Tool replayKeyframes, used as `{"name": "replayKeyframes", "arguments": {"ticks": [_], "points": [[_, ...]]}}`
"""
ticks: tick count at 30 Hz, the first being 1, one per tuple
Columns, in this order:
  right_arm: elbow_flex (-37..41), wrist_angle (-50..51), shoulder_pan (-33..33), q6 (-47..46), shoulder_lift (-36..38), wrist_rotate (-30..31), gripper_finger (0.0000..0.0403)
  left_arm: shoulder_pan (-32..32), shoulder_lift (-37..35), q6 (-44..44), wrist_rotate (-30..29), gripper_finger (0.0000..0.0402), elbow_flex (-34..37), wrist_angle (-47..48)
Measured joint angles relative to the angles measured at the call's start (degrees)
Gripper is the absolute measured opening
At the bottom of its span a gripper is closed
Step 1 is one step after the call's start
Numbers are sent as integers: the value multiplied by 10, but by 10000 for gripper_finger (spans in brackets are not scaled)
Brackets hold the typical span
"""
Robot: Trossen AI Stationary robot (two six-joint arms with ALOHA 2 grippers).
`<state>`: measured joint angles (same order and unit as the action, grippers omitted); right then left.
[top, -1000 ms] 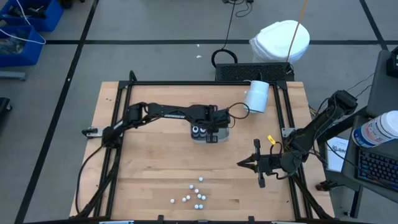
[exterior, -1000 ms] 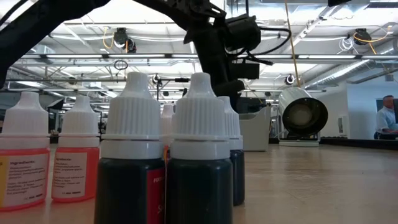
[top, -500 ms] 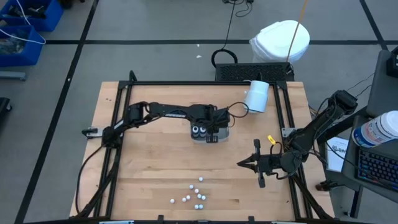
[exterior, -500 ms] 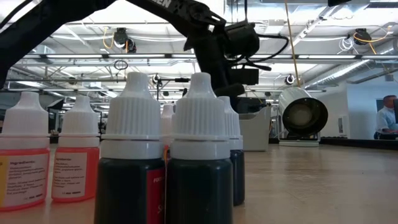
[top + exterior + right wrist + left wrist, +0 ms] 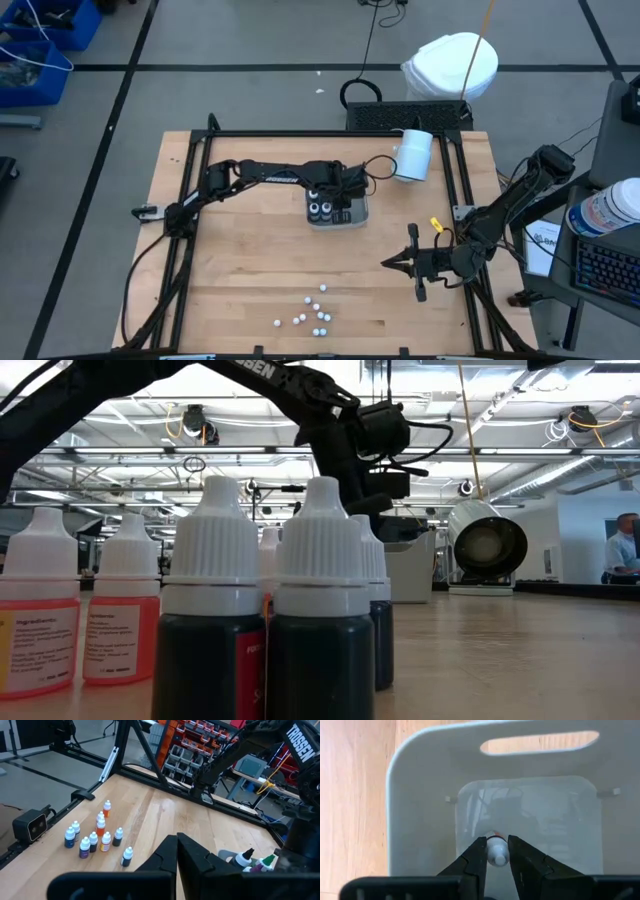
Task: Pick & Place food coloring
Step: Put the small orange food coloring bottle into the gray bin, then put the small blue food coloring bottle into the top bin
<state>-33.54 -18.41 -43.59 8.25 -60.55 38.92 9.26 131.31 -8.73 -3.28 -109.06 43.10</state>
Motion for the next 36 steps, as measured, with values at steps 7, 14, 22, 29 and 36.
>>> {"name": "replayKeyframes", "arguments": {"ticks": [7, 14, 22, 29, 36], "points": [[0, 0, 0, 0, 0, 0, 2, -1, 0, -10, -11, 145, 0, -4], [0, 1, 0, 9, 0, 0, 2, -16, -41, -36, -37, 195, 0, -4], [0, -2, 0, 19, 0, -1, 2, -59, -209, -22, -55, 211, -1, 53], [0, -2, 0, 19, 0, 0, 2, -115, -374, 59, -74, 184, 11, 226], [0, -4, 0, 16, 0, 0, 2, -204, -577, 148, -95, 44, 310, 130]]}}
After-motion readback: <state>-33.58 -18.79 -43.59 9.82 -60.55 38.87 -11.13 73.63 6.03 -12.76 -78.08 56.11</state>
